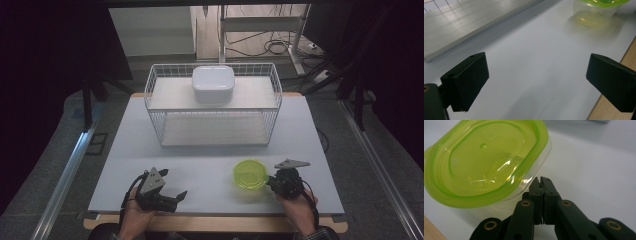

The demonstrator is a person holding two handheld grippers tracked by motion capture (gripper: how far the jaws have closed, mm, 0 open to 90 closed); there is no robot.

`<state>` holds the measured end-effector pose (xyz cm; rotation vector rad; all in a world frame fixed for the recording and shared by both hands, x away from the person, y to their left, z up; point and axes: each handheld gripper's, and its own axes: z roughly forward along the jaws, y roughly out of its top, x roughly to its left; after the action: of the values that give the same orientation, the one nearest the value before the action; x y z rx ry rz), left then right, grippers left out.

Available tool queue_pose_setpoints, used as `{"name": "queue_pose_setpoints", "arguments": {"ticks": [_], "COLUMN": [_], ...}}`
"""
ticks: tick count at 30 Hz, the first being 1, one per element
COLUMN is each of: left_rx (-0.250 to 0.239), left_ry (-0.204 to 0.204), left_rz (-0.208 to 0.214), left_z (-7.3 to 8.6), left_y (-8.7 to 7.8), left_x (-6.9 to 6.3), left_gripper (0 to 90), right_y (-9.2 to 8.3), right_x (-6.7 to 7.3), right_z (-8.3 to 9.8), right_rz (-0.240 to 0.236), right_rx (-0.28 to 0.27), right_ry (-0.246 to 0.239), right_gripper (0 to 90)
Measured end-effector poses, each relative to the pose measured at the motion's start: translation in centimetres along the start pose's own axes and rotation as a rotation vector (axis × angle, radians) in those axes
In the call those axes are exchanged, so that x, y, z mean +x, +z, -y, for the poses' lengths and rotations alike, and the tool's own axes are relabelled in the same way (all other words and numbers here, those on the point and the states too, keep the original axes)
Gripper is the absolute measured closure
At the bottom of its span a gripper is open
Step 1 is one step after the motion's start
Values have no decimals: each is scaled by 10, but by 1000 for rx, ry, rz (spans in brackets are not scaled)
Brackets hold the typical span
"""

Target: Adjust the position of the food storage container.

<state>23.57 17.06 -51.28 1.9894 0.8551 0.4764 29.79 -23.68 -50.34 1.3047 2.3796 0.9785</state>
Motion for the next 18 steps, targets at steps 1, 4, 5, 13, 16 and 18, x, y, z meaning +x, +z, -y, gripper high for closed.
{"name": "queue_pose_setpoints", "arguments": {"ticks": [1, 4, 5, 13, 16, 18], "left_rx": [0, 2, 2, 8, 10, 11], "left_ry": [0, 2, 2, 3, 2, 1], "left_rz": [0, 1, 1, 4, 4, 5], "left_z": [0, 0, 0, 0, 0, 1], "left_y": [0, 0, 0, 1, 2, 2], "left_x": [0, 0, 0, -1, 0, 0], "left_gripper": [39, 39, 39, 38, 39, 38], "right_y": [0, 11, 15, 34, 41, 44], "right_x": [0, 11, 14, 30, 31, 32], "right_z": [0, -6, -7, -22, -26, -29], "right_rz": [0, -38, -47, -112, -132, -143], "right_rx": [0, 5, 8, -1, -4, -4], "right_ry": [0, -21, -26, -70, -66, -61], "right_gripper": [879, 877, 876, 875, 875, 876]}}
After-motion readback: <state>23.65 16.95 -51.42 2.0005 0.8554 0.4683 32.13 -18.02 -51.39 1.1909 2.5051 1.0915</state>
